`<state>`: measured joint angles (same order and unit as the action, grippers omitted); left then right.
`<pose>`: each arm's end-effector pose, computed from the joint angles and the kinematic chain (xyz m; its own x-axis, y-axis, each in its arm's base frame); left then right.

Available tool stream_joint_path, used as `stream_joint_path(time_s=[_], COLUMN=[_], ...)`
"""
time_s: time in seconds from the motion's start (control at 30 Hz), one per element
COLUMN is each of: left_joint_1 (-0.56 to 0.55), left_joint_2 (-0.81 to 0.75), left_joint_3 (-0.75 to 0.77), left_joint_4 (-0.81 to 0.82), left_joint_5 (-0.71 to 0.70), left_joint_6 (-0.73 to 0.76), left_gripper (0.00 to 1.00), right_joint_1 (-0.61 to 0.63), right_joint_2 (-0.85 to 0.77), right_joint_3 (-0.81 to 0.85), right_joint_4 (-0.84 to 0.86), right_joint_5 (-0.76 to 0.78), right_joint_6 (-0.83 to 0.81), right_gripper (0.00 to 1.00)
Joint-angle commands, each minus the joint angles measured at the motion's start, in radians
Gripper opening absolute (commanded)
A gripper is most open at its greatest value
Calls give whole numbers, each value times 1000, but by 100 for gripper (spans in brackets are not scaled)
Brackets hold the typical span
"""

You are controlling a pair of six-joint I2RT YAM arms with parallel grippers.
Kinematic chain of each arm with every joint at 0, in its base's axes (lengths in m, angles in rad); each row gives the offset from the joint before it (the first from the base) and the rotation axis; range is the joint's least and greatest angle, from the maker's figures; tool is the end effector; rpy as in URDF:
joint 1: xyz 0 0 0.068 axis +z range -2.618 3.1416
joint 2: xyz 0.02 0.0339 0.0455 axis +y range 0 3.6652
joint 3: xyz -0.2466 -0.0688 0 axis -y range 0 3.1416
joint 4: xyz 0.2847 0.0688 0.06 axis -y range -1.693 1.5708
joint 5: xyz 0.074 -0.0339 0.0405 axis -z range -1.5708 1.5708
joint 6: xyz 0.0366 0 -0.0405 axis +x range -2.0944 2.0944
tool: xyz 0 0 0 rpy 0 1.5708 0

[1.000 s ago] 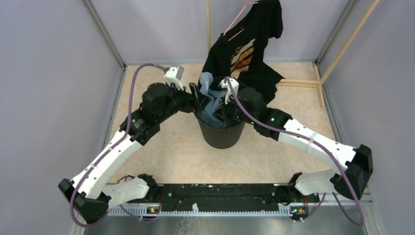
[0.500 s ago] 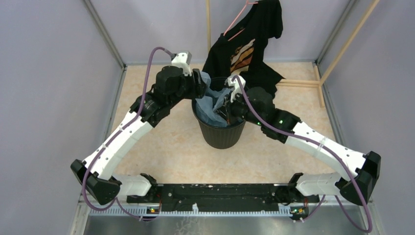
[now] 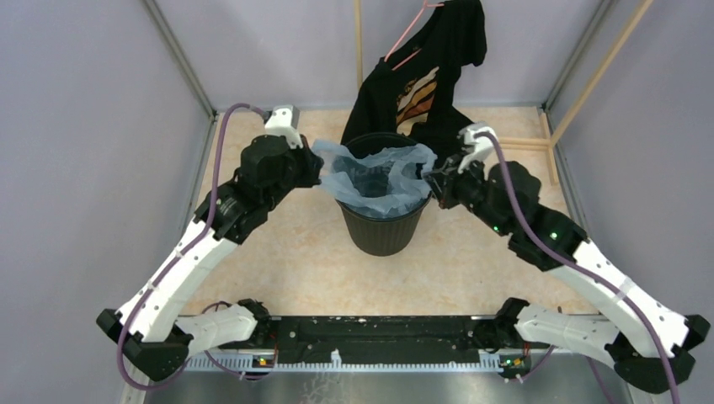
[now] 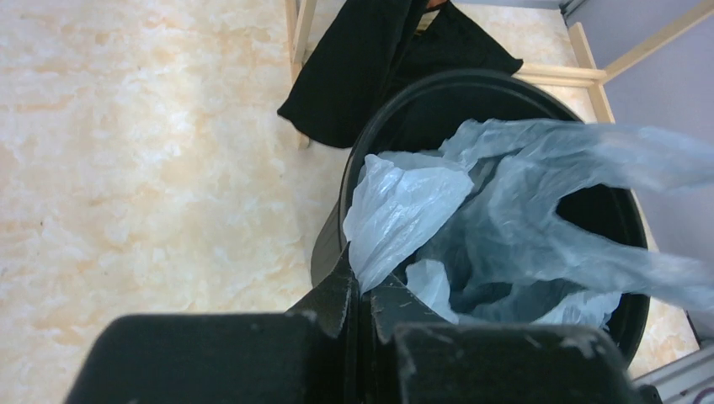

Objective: Put the trash bags into the trash bin

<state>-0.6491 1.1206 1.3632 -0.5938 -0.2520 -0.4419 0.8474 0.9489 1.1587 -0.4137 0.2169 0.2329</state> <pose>0.2265 -0.1604 0.4245 -0.4183 -0.2025 -0.8854 0.2434 0.9142 -0.3240 0.1712 0.1820 0.4097 -0.2672 0.0380 -0.9629 -0.5456 0.8177 0.1836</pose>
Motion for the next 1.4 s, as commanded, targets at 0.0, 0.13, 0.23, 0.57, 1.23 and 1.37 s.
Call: stream_joint_path(time_s=[0.0,0.13,0.23,0.57,1.23,1.37], left_joint_1=[3,4,4,4,9,16], left_joint_2=[-94,-151,-189,-265,-221,-222], left_joint_3=[-81,-137,-177,-278,-426,-383], left_joint_4=[-33,-59,-70,-100,-75,-88], left_joint_5=[5,13,19,-49,-99,-137], left_joint_6=[-47,-73,-85,-78,-139,-93], left_gripper=[0,0,0,0,0,0], right_joint_1=[-14,-13,-14,-14,-41,-84], right_joint_2=[-123,-204,-247,-304,-427,-384], right_joint_3=[-32,-55,-62,-130,-356,-340], right_joint_4=[-103,-157,-204,-282,-173,-74], right_joint_5=[106,130,172,451,743,728], right_joint_6=[59,111,140,158,230,122], right_gripper=[0,0,0,0,0,0])
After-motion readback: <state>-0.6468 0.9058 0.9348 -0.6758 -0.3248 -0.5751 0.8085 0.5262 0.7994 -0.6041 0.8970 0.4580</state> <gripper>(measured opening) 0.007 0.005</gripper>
